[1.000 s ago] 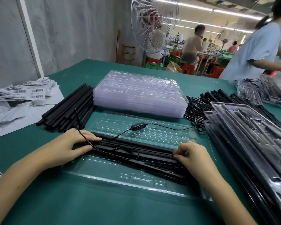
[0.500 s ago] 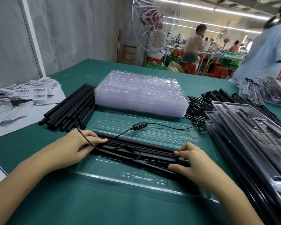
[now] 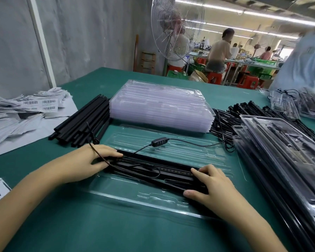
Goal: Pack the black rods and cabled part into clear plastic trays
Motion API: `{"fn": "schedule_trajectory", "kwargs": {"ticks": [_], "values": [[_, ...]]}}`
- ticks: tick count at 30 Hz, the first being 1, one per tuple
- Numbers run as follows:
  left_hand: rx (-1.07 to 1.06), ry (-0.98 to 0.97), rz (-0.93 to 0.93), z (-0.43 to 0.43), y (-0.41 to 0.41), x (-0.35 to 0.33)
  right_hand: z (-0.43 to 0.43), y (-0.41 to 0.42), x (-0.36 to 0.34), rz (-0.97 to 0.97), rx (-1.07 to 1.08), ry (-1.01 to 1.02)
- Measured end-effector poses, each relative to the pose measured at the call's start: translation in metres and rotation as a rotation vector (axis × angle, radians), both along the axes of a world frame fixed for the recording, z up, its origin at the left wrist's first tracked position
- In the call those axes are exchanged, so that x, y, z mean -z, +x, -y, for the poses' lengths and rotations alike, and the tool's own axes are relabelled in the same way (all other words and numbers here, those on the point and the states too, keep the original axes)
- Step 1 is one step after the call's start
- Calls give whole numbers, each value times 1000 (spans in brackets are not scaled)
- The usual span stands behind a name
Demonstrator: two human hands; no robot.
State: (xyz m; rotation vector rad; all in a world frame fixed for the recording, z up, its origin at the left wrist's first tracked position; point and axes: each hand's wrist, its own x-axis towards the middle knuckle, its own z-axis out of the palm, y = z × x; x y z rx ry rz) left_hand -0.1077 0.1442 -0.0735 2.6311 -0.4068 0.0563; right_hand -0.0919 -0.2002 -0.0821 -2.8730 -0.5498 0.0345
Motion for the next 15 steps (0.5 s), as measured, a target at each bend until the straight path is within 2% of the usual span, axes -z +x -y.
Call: {"fn": "schedule_trajectory", "kwargs": {"ticks": [6, 11, 13, 15], "values": [[-184, -285, -113, 3, 0, -30, 1, 3, 2, -20, 46, 58], [-316, -401, -347, 0, 25, -55, -1, 4, 2, -6, 44, 22], [-359, -384, -311, 0, 32, -70, -2, 5, 0, -5, 49, 23], [-421, -289, -123, 4, 36, -91, -2, 5, -1, -8, 50, 43]]}}
